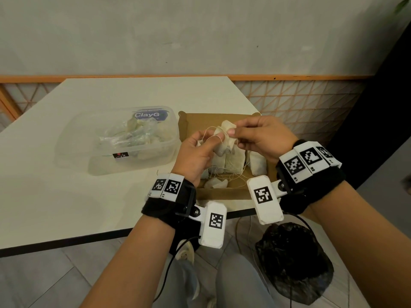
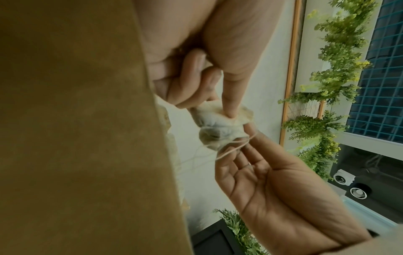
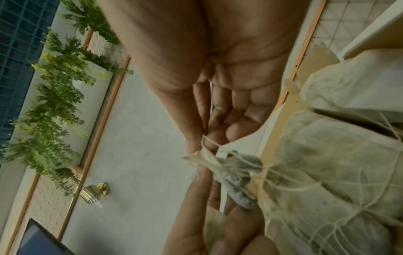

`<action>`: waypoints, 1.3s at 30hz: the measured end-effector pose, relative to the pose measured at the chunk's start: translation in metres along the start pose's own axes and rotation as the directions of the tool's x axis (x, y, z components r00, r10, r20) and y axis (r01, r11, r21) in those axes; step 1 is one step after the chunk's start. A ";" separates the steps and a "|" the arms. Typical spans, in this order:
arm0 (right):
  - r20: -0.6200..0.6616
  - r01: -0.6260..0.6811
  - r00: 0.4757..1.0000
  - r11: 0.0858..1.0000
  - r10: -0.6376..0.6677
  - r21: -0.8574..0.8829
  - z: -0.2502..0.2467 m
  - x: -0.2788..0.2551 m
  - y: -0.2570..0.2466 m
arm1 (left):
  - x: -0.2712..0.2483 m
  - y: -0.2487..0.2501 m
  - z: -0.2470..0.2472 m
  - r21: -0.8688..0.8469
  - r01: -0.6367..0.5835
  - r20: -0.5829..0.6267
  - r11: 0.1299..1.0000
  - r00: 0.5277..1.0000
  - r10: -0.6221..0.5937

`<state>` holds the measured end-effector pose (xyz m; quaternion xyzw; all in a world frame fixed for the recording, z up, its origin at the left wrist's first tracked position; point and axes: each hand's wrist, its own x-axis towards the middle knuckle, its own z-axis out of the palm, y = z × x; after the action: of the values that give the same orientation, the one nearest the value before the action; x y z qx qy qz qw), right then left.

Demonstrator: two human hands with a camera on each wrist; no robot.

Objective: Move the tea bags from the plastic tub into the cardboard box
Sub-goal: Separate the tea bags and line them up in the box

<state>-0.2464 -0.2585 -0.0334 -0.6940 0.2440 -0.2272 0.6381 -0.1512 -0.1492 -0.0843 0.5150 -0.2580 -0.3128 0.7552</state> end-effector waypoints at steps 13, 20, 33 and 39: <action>-0.056 0.043 0.997 0.987 -0.052 -0.156 0.018 0.005 0.001 | 0.004 -0.003 0.000 0.110 -0.056 -0.090 0.992 0.994 0.067; -0.182 0.023 0.980 0.951 -0.083 -0.310 0.007 0.013 0.004 | 0.004 -0.002 -0.002 0.045 -0.081 -0.131 0.996 0.988 0.086; 0.002 0.014 1.000 0.989 -0.013 -0.147 0.011 0.010 -0.005 | -0.005 0.008 0.005 -0.059 -0.067 -0.058 0.996 0.996 0.064; 0.086 0.017 0.996 0.997 -0.011 -0.070 0.019 0.003 -0.009 | 0.001 0.001 0.000 -0.004 -0.094 -0.125 0.996 0.988 0.093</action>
<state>-0.2313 -0.2450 -0.0258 -0.7270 0.2194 -0.1931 0.6213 -0.1501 -0.1499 -0.0829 0.5171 -0.2326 -0.2455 0.7863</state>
